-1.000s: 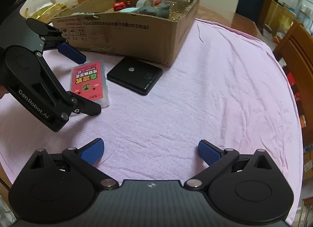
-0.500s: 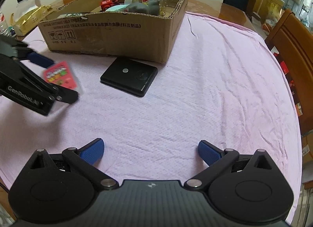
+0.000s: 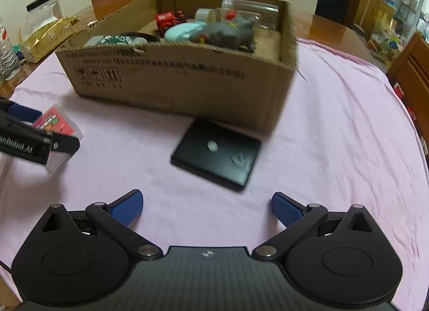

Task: Organize rigid objects
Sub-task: 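Lower the left gripper onto the pink card pack and close it, then grasp the black square case with the right gripper while the left holds the card pack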

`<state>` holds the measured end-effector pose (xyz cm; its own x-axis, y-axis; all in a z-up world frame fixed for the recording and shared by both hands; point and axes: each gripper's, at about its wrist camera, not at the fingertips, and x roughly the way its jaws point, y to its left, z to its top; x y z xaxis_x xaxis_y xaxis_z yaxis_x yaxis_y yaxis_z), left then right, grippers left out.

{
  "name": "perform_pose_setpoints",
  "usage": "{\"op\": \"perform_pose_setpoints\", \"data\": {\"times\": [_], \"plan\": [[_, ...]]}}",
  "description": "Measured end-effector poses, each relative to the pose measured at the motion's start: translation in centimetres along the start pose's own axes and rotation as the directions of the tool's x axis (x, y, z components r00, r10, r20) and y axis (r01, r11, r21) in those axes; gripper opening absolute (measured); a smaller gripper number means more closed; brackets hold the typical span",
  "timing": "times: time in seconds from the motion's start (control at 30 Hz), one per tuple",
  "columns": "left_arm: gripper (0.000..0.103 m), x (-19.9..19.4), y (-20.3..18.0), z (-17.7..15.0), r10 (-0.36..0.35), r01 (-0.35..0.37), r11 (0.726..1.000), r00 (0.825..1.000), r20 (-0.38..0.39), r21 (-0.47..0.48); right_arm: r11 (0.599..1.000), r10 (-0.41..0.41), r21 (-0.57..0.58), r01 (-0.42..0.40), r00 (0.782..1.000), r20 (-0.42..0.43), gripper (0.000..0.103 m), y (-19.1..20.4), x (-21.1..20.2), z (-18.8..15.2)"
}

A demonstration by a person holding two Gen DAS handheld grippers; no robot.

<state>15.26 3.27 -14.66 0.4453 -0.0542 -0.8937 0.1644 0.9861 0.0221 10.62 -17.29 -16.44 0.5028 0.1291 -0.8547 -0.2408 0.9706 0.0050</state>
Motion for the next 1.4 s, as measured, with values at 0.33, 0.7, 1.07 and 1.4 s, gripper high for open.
{"op": "perform_pose_setpoints", "data": {"times": [0.33,0.7,1.07,1.4], "plan": [[0.093,0.1,0.3,0.2,-0.022,0.022,1.000,1.000,0.005,0.015,1.000,0.024,0.006,-0.025,0.999,0.043,0.103,0.9,1.8,2.9],[0.093,0.3,0.3,0.1,-0.072,0.072,0.988,0.997,-0.004,0.138,0.998,-0.048,0.035,0.046,0.998,0.043,0.086,0.8,2.1,3.8],[0.091,0.4,0.1,0.4,-0.105,0.111,0.974,0.994,-0.041,0.198,0.998,-0.050,0.036,0.049,0.998,0.028,0.075,0.3,2.0,4.3],[0.091,-3.3,-0.5,1.6,-0.145,0.158,0.946,0.987,-0.067,0.283,0.998,-0.007,-0.059,0.006,1.000,-0.005,0.075,0.4,-0.1,4.3]]}}
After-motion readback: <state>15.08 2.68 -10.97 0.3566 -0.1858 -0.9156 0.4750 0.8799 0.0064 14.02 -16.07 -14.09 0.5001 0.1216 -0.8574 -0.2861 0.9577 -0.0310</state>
